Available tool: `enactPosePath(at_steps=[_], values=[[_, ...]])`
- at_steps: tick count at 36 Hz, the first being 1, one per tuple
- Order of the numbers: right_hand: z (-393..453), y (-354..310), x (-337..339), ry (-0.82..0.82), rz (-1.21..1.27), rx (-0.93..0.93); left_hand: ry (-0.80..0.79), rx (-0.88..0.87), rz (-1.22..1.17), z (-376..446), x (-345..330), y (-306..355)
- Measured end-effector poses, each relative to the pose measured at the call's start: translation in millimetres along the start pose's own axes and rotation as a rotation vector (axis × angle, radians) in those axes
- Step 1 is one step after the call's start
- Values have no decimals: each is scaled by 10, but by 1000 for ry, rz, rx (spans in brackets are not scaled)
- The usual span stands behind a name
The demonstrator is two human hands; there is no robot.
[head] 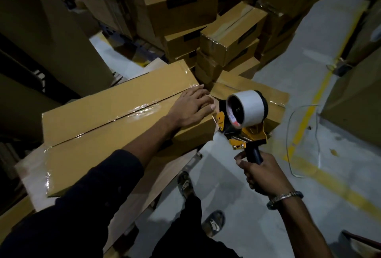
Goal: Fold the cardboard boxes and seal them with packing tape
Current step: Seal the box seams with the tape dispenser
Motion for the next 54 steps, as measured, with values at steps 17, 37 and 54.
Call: enactPosePath(at_steps=[17,37,54], values=[[192,138,-407,-149,281,-209,11,-3,41,-4,-63,7],[258,255,-378,-17,187,-182,-61,10,55,-14,-4,82],[428,982,-556,-28,127,-330,-133,-40,66,17,-2,335]])
Point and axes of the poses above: each hand's wrist, its own z-axis towards the middle knuckle, its own x-axis out of the back of the hand, y = z × x, the point moved 2 cm from there along z, towards the middle knuckle, and after that the axes turned 15 degrees about -x, right-handed, at the moved point
